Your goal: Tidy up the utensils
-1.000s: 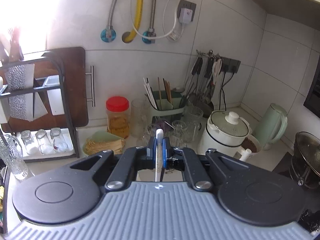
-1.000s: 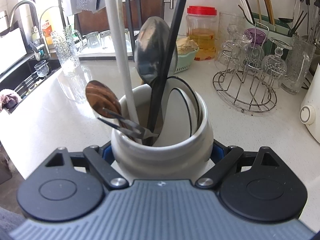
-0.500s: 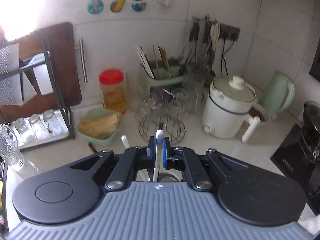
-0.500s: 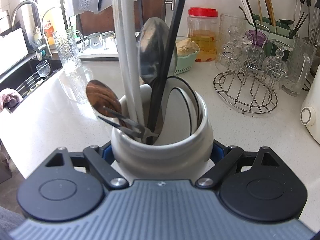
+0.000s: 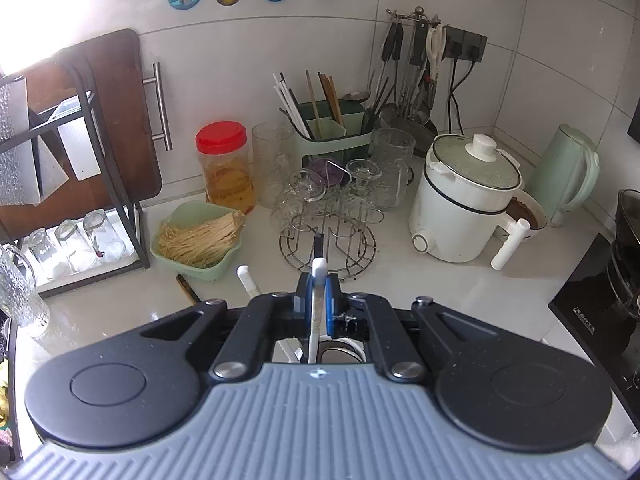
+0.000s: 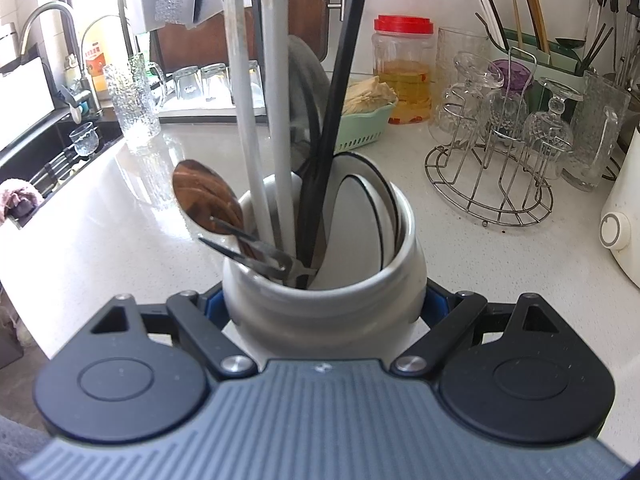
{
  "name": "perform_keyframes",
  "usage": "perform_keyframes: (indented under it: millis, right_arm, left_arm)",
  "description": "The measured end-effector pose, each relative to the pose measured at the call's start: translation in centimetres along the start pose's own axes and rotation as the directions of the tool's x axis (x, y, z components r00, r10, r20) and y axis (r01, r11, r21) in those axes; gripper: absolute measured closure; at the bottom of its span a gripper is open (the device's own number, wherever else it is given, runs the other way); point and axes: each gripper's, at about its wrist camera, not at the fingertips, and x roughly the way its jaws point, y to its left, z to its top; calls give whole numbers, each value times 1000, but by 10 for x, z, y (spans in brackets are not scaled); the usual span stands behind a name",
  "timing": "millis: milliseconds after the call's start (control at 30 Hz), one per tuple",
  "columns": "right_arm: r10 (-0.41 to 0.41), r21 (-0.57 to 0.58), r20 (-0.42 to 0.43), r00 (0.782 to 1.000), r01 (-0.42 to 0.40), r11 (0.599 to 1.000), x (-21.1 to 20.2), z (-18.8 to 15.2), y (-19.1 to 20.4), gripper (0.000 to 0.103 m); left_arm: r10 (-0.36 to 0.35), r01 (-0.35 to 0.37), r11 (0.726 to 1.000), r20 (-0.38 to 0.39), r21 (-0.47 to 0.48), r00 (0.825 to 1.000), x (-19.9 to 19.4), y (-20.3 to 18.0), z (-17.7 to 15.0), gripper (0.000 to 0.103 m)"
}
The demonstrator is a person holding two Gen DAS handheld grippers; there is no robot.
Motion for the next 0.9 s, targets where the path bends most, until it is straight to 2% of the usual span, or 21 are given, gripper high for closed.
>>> perform_keyframes:
  millis: [333,367,433,500,633,900]
  right_arm:
    - [-12,4,-6,1000,12,1000,-1,0,1,12]
    - [-12,4,-7,1000,12,1000,-1,0,1,12]
    - [-14,6,-9,1000,14,1000,0,1,1,12]
    - [-17,7,-12,1000,17,1000,0,1,2,12]
    - [-20,10,-15,1000,20,1000,0,1,2,12]
    - [-30,12,-24,999,30,999,1,2,3,12]
  left_arm:
    - [10,-9,996,14,-90,1000,-11,20,7,95]
    - [10,-8,995,21,-96,1000,-13,22,7,94]
    - [14,-11,994,26,-109,1000,-16,25,6,83]
    - [15,-11,992,31,-129,999,-19,29,3,79]
    - [24,-18,987,37,-158,999,-27,38,-1,75]
    - [52,-37,974,62,-225,997,-45,59,-17,74]
